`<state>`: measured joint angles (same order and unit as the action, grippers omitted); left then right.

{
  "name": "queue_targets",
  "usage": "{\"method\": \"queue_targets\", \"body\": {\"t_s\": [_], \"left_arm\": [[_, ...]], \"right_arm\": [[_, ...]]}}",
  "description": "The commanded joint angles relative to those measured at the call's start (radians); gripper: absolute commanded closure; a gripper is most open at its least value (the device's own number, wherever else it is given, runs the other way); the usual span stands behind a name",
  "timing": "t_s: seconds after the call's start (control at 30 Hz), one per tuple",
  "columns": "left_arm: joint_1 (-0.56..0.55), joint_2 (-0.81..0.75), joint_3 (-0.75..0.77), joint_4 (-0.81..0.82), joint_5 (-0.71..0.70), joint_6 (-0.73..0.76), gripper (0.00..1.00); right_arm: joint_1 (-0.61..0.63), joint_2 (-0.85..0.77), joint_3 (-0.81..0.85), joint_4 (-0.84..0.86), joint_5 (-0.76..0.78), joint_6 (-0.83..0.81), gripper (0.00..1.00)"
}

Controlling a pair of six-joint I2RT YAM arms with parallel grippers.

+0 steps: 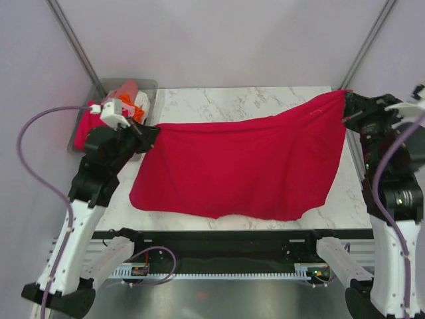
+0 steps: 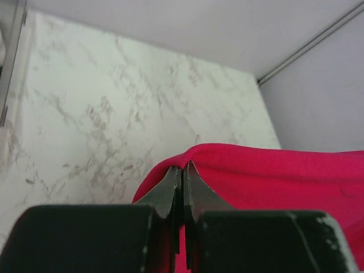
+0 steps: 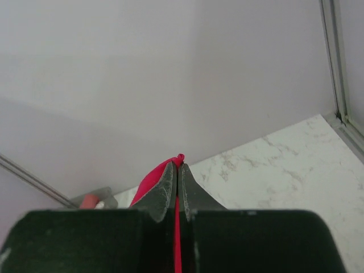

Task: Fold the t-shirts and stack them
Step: Flatten the tshirt out

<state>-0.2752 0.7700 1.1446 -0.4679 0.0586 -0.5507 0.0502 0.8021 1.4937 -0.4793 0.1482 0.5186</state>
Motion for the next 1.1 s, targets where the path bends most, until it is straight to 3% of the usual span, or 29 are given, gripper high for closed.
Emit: {"method": "queue_targets", "body": {"t_s": [0.0,0.1,0.2,0.23,0.33,0.47,0.53,0.57,0.73,0.87,0.93,0.97,1.0,1.03,1.07], "left_arm": [[0.005,0.130,-0.066,0.078,0.007,-0.044,0.98],[0.005,0.293,-0.004,0.136,-0.005,-0.054,0.98],[0.011,0.507,0.229,0.161,0.022,-0.026,0.98],[0.013,0.596,0.303,0.135,0.038,-0.025,0.98],[0.014,0.664,0.579,0.104,0.070,-0.025,0.98],[0.014,0.651,0.612,0.124,0.044,-0.012,0.98],[0.014,0.623,0.549,0.159,0.030,-0.003,0.98],[0.014,0.605,0.447,0.205,0.027,-0.003,0.98],[0.013,0.502,0.062,0.345,0.079,-0.078,0.93],[-0.004,0.391,-0.343,0.465,0.138,-0.146,0.65],[-0.034,0.288,-0.505,0.534,0.080,-0.161,0.49],[-0.042,0.254,-0.547,0.534,0.042,-0.160,0.33],[-0.044,0.211,-0.581,0.531,0.031,-0.163,0.30],[-0.044,0.145,-0.624,0.490,0.015,-0.163,0.19],[-0.044,0.109,-0.637,0.474,0.000,-0.164,0.18]], "right_arm": [[-0.003,0.142,-0.058,-0.005,0.031,0.031,1.00],[-0.004,0.289,-0.023,0.002,0.056,0.018,1.00],[-0.039,0.498,0.251,-0.074,0.001,-0.014,1.00],[-0.044,0.541,0.317,-0.102,-0.080,0.001,1.00],[-0.102,0.624,0.507,-0.136,-0.142,0.043,1.00],[-0.107,0.661,0.631,-0.153,-0.173,0.049,1.00],[-0.107,0.651,0.579,-0.142,-0.186,0.047,1.00],[-0.107,0.640,0.533,-0.110,-0.194,0.049,1.00],[-0.107,0.470,0.064,0.073,-0.263,0.100,1.00],[-0.107,0.271,-0.250,0.136,-0.219,0.126,1.00],[-0.108,0.185,-0.441,0.146,-0.159,0.152,1.00],[-0.107,0.098,-0.496,0.148,-0.154,0.158,1.00],[-0.107,0.054,-0.597,0.148,-0.118,0.165,1.00],[-0.108,0.011,-0.642,0.146,-0.090,0.178,1.00],[-0.107,-0.071,-0.683,0.139,-0.076,0.185,0.99]]}}
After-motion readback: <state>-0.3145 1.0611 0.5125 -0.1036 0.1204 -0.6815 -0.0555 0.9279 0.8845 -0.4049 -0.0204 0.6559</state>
